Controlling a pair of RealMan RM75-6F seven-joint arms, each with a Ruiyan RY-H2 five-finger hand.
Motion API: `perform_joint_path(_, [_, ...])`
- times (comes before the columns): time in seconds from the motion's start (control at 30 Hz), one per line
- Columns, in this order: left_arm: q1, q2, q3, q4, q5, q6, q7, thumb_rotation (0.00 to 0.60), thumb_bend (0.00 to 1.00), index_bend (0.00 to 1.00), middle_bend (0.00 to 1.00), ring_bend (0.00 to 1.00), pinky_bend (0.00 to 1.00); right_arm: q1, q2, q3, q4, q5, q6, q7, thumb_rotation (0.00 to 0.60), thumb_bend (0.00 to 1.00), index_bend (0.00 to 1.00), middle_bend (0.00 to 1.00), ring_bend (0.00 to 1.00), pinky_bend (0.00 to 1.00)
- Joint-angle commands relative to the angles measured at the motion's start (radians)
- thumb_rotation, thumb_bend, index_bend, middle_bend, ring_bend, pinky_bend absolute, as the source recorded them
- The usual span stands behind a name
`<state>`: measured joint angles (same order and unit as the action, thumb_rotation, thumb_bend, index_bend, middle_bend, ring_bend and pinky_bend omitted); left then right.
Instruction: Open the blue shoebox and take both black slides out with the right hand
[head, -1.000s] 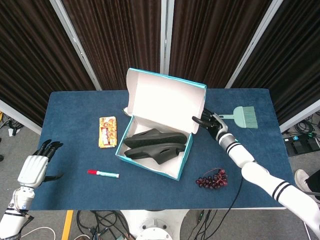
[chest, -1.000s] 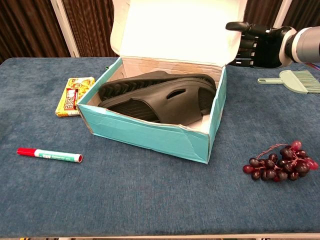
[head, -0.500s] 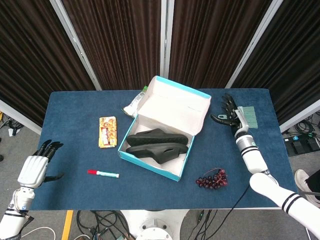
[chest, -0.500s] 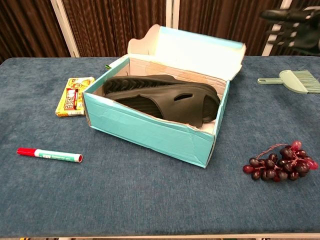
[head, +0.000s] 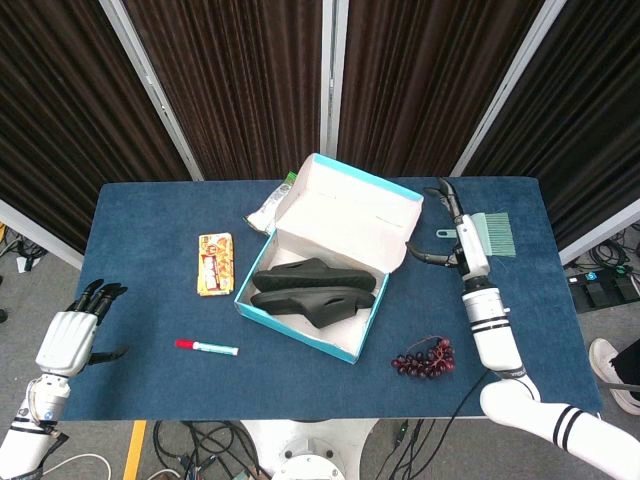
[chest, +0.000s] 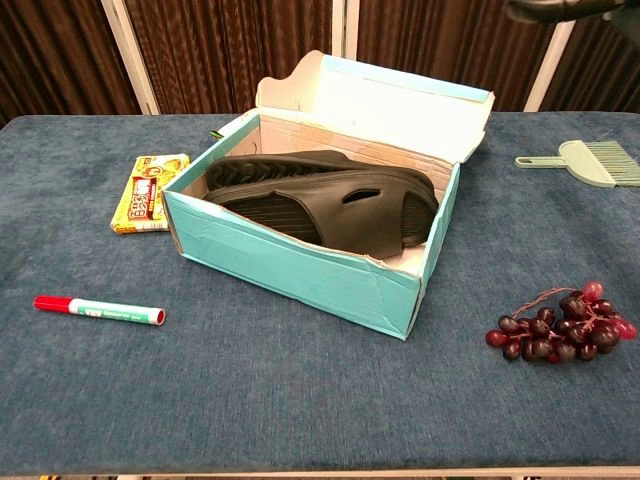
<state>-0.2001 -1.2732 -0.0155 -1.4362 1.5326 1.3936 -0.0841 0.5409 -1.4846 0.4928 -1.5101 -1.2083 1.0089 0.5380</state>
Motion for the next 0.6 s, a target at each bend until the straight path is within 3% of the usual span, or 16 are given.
perform_joint_path(0.03, [0.000, 0.000, -0.003, 0.001, -0.003, 0.001, -0.004, 0.600, 0.11, 0.15, 0.14, 0.06, 0.34, 0.058, -0.015, -0.103, -0.032, -0.110, -0.003, -0.189, 0.600, 0.15, 0.07, 0.24, 0.06, 0.14])
perform_joint_path(0.27, [0.000, 0.002, -0.003, 0.002, -0.001, 0.003, -0.011, 0.600, 0.11, 0.15, 0.14, 0.06, 0.34, 0.123, 0.005, -0.166, -0.103, -0.117, -0.041, -0.494, 0.600, 0.20, 0.28, 0.37, 0.23, 0.32])
perform_joint_path(0.43, [0.001, 0.004, -0.003, 0.006, 0.000, 0.004, -0.019, 0.600, 0.11, 0.15, 0.14, 0.06, 0.34, 0.150, 0.025, -0.196, -0.180, -0.033, -0.083, -0.660, 0.600, 0.19, 0.30, 0.38, 0.23, 0.34])
perform_joint_path(0.6, [0.000, 0.005, -0.005, 0.009, -0.001, 0.005, -0.027, 0.600, 0.11, 0.15, 0.14, 0.06, 0.34, 0.188, 0.040, -0.211, -0.218, 0.081, -0.128, -0.773, 0.600, 0.11, 0.27, 0.38, 0.20, 0.27])
